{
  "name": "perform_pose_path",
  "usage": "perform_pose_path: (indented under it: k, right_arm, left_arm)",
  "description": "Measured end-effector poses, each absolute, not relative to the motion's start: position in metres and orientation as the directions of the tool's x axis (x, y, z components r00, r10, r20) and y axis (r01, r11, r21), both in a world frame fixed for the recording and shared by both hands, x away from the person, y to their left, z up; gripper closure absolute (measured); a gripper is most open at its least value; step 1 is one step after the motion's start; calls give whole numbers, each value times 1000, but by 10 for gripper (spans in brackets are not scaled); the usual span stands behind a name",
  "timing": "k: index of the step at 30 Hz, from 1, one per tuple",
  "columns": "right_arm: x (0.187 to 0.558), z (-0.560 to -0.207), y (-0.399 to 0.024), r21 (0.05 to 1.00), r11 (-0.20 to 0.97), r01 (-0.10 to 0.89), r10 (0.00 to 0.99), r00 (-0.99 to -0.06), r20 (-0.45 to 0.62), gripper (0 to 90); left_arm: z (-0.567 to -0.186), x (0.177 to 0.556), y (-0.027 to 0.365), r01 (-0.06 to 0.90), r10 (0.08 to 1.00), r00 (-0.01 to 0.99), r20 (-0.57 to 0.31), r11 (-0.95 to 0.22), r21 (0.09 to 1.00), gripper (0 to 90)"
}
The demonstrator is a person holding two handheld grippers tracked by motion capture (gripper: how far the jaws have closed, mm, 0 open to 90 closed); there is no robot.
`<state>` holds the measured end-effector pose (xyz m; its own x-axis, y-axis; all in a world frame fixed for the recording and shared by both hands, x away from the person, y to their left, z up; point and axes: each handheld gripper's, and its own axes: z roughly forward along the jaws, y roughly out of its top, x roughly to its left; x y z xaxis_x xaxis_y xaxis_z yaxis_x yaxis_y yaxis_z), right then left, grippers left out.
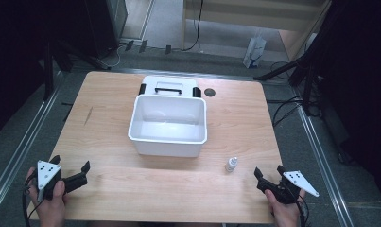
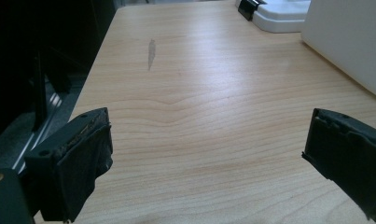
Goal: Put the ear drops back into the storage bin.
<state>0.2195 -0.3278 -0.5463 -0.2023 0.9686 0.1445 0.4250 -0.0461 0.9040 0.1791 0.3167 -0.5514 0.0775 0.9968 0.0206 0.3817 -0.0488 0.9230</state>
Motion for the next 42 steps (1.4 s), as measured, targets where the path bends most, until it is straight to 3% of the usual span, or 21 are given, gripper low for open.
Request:
perform_pose_path:
  k: [25,42]
  right_arm:
    - [232,-543,-319,850,65,523,953,-285,103,81]
    - [249,-507,-299,691,382,614,884,-461,-78,97]
  left_arm:
    - [-551,181,315,393,998,58,31,-52,918,15]
    - [-551,182,313,402,997,63,48,-69,913,15]
